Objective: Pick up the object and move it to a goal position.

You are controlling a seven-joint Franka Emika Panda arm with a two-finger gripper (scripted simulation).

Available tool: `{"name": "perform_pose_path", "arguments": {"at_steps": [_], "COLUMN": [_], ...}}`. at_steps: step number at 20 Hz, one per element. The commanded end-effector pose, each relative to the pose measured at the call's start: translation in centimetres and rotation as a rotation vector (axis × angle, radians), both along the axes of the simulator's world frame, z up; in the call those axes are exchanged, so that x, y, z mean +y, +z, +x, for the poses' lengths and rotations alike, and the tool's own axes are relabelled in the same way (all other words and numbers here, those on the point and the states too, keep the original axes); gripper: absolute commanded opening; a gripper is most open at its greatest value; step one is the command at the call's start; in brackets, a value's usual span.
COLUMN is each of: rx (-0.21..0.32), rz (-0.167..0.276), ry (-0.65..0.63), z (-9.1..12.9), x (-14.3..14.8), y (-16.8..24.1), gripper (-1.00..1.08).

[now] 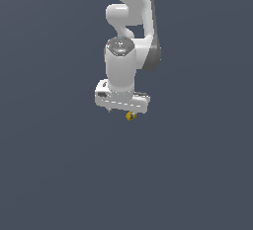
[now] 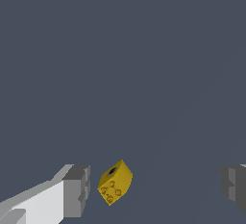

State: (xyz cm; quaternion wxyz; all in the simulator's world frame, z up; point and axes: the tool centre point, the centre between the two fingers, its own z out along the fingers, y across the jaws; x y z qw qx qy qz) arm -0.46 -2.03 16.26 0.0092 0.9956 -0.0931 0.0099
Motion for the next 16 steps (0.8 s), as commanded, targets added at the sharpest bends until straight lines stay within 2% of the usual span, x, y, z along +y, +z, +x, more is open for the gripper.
{"name": "perform_pose_path", "arguments": {"at_steps": [1,16], "rx": [0.001,0.006], "rz": [0.004,0.025], "ry": [-0.053,-0.442], "z": [-0.4,-3.3], "x": [0.4,2.6], "y": [-0.6,-4.7], "gripper": [1.0,1.0]}}
